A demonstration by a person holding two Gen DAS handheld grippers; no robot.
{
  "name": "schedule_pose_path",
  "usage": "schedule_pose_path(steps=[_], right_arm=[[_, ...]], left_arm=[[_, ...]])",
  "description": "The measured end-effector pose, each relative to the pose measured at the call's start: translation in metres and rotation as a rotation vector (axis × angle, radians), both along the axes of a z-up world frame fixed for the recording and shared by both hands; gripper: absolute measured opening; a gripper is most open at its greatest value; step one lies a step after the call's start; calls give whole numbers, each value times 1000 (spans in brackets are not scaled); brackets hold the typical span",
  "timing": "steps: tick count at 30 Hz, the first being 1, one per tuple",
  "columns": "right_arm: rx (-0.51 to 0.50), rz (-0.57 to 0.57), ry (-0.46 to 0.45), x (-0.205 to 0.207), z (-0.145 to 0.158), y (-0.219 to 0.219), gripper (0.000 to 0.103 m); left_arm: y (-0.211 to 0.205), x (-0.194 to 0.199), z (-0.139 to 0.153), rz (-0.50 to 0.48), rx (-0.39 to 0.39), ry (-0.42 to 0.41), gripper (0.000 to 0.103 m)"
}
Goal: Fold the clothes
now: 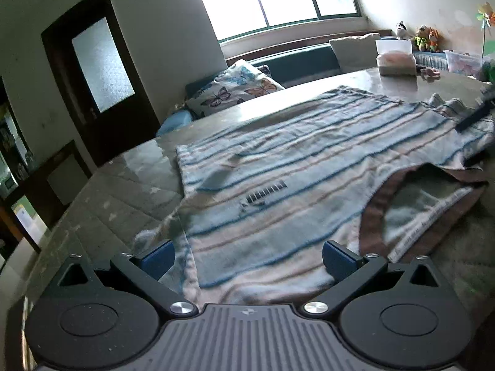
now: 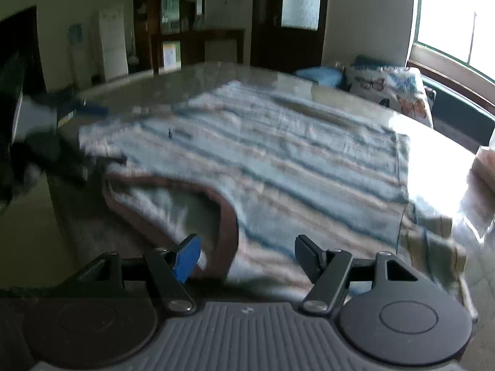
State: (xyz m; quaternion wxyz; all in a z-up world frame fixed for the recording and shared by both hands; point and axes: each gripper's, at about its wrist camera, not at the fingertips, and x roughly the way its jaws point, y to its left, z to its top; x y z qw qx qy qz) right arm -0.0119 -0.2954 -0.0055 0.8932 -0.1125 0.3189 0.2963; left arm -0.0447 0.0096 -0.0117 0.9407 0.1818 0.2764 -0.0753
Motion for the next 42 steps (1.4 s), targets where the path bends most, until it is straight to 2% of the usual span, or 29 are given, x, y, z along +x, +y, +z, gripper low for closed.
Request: schedule_pose_path(steps=[5, 9, 13, 14, 18, 20, 23, 25, 28, 33, 35, 39, 42], right_arm=[[-3, -65, -35, 24, 0, 9, 70], [-30, -77, -12, 36, -15, 19, 70], [-45, -56, 9, 26, -26, 20, 70], [-44, -48, 17, 23, -27, 19, 74], [-38, -35, 28, 13, -28, 17, 75], [-47, -28, 27, 9, -26, 16, 75], [-39, -24, 32, 5, -21, 14, 76], [-29, -34, 27, 3, -19, 10, 76], [-27, -57, 47, 3, -21, 5, 77], [-1, -60, 72, -2, -18, -3, 77], [13, -72, 64, -3, -14, -6, 77], [36, -133, 46, 1, -11, -16, 77], [45, -173, 67, 3, -16, -25, 77]], left_arm=[[4, -9, -7, 10, 8, 4, 103], [11, -15, -1, 33, -2, -10, 103], [18, -14, 11, 75, -44, -48, 103], [19, -12, 13, 89, -64, -50, 103], [19, 1, 10, 156, -123, -32, 103], [17, 2, 5, 149, -131, -6, 103], [10, -6, -5, 85, -78, 25, 103], [7, -16, -10, 61, -34, -2, 103], [12, -21, -6, 55, -47, 3, 103], [29, -17, 11, 158, -90, -60, 103], [37, -10, 10, 206, -113, -47, 103], [45, -6, -7, 246, -49, -4, 103], [53, -14, -10, 251, -51, -13, 103]])
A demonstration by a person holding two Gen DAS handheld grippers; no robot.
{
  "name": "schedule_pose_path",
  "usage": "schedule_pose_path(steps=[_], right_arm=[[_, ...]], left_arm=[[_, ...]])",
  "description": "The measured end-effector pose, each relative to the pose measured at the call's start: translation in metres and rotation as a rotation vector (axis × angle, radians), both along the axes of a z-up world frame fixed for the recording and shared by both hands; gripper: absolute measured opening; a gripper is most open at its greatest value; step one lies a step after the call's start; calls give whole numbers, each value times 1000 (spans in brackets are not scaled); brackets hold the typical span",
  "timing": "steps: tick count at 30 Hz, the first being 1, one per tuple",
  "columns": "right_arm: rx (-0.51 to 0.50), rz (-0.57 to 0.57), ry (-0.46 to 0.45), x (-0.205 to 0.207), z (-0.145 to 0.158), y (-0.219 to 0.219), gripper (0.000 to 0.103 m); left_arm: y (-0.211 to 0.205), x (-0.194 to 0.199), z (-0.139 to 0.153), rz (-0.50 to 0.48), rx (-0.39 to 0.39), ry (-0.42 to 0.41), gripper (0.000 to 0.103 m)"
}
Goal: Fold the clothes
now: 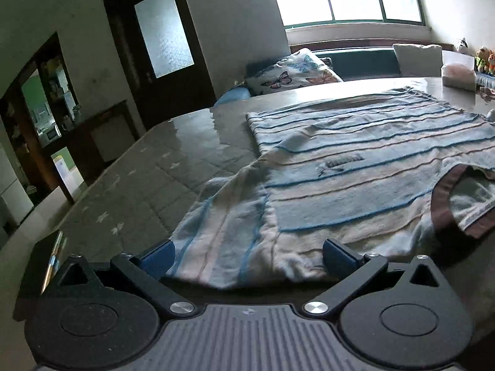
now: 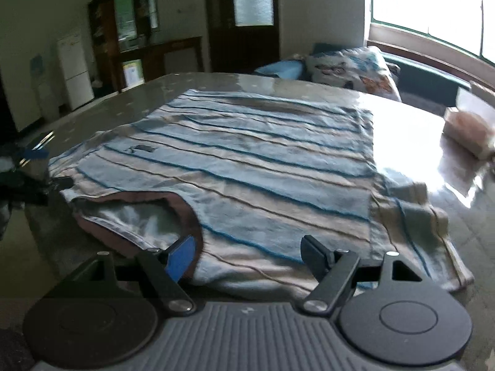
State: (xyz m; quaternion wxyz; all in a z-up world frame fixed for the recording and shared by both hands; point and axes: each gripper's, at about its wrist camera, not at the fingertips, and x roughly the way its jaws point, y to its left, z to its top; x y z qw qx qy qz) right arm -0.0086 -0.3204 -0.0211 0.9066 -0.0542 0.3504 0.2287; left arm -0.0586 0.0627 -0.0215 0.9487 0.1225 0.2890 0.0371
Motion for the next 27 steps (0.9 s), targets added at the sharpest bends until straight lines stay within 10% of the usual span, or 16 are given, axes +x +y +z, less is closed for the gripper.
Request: schedule_pose_path(steps=[27], right_arm=[[128, -370, 14, 4, -3, -94, 75]], left_arm=[[48, 7, 5, 190, -60, 34, 103]])
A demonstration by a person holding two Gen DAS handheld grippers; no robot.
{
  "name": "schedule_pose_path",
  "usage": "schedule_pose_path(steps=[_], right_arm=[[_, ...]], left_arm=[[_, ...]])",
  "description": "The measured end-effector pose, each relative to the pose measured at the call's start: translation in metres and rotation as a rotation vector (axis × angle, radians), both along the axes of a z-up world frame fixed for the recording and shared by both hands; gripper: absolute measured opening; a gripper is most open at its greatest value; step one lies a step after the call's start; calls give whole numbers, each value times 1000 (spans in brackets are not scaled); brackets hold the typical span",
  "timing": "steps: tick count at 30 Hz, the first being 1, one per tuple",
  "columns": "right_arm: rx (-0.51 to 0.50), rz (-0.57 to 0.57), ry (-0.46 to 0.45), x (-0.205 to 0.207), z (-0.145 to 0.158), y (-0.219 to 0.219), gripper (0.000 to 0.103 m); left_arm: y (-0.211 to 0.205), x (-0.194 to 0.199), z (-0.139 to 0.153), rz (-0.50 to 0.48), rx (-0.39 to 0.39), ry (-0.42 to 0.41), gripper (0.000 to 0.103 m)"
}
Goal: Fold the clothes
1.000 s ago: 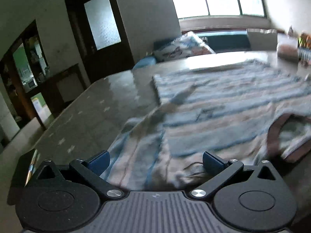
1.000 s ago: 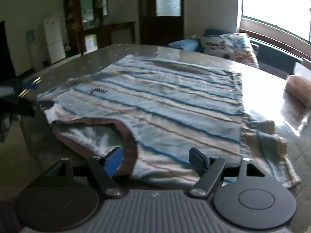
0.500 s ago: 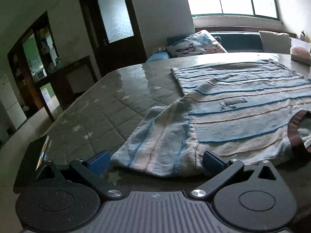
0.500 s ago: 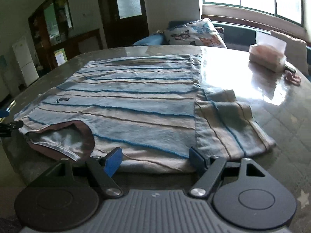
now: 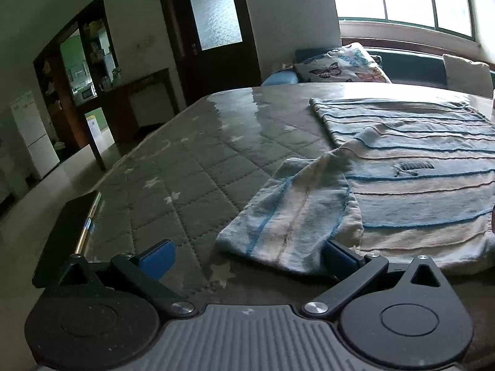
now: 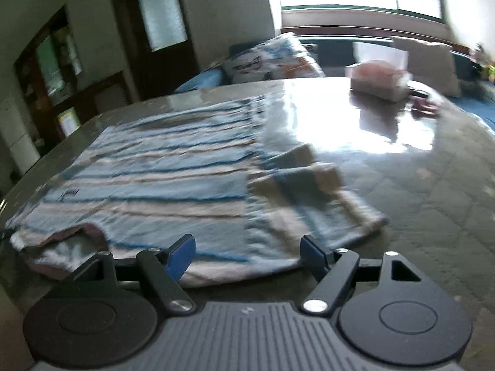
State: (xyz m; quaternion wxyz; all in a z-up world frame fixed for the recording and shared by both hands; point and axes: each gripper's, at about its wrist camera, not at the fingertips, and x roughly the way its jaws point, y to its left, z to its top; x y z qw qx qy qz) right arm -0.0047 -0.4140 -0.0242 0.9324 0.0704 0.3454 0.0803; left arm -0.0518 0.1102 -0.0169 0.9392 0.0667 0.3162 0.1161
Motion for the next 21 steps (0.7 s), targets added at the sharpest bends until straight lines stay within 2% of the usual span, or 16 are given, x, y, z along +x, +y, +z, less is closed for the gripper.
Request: schedule_pose_path(steps=[4, 10, 12, 13, 14, 15, 21], right_arm=[[-23, -119, -2, 5, -2, -22, 70], [-62, -212, -2, 13, -7, -36, 46], [-68, -226, -6, 14, -8, -36, 28], [-75, -235, -7, 15, -9, -36, 24], [-74, -240, -8, 16, -9, -36, 13], [-58, -242, -9, 16, -8, -38, 8], [-26, -197, -79, 9, 16, -33, 5]], left_arm=[[-4, 1, 5, -1, 33, -17, 103], [-6, 4, 20, 0, 28, -48, 103], [-9, 6, 23, -6, 28, -48, 103], [-12, 7, 23, -11, 27, -50, 103], [-14, 7, 24, -16, 24, -52, 103], [-17, 8, 25, -22, 22, -55, 103], [-36, 15, 33, -71, 8, -89, 103]])
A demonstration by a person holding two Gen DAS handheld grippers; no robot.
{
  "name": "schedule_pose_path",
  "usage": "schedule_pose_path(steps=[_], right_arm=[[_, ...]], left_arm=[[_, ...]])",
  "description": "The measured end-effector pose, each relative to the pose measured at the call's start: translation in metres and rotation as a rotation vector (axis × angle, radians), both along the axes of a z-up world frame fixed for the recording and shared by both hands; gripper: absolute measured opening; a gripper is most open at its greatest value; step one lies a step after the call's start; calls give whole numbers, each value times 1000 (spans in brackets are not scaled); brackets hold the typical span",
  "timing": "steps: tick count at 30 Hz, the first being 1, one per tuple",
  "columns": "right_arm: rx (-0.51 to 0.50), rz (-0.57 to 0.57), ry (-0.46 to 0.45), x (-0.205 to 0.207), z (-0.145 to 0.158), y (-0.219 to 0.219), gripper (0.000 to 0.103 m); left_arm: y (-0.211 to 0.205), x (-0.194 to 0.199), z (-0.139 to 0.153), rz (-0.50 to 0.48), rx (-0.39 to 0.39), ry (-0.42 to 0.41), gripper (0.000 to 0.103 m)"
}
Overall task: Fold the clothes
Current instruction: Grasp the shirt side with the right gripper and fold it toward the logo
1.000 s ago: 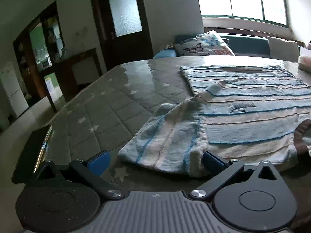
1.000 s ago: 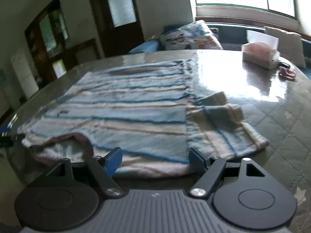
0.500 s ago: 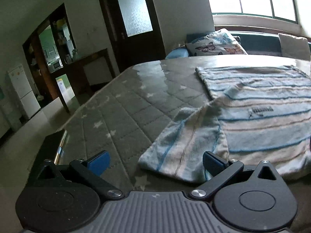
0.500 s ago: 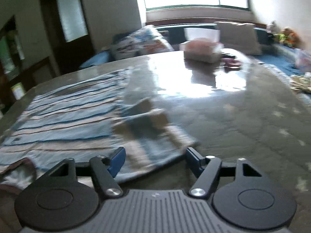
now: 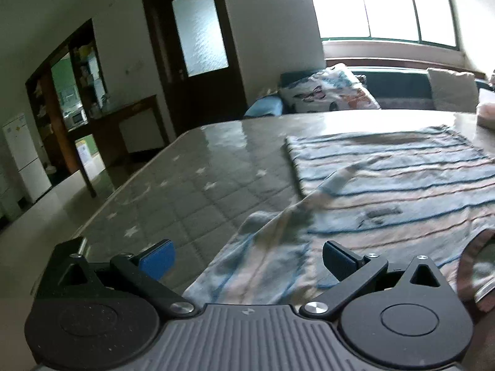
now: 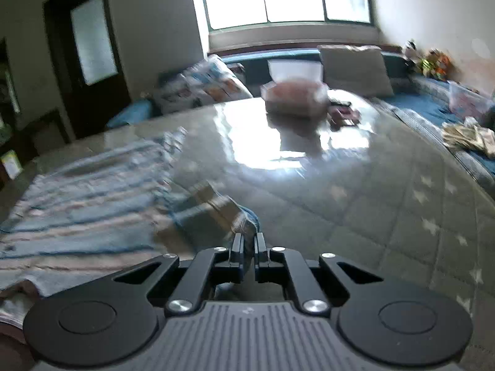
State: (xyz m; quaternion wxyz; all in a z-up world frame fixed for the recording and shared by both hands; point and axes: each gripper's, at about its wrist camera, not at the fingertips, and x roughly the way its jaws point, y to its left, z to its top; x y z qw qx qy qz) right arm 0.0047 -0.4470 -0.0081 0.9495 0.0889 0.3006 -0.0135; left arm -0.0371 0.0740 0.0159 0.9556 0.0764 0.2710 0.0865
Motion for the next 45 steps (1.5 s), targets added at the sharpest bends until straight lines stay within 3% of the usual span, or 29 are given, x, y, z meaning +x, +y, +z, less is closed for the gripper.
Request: schedule_pose_path(steps=[7, 14, 18, 23, 24, 29, 35, 41, 45], right_arm=[[11, 232, -89, -12, 32, 51, 5], [20, 417, -7, 0, 7, 106, 7], [39, 430, 70, 6, -10, 108, 14], [58, 379, 46, 9, -3, 92, 20], [65, 365, 56, 13, -6, 88, 26], [77, 390, 127, 28, -11, 84, 31], [-11, 368, 74, 52, 2, 92, 34], [-103, 336, 101, 91, -16, 102, 34], [-148, 350, 86, 87, -18, 112, 40]], left_arm=[[-19, 5, 1, -47, -17, -13, 103], [-22, 2, 0, -50, -31, -11, 103], [-16, 0, -1, -32, -29, -7, 103], [-3, 1, -4, 21, -43, 2, 103], [-2, 1, -5, 31, -47, 6, 103], [11, -2, -8, 77, -47, 19, 103], [35, -5, -9, 157, -72, 28, 103], [55, -11, -12, 216, -118, 47, 102], [61, -15, -15, 217, -144, 64, 96]])
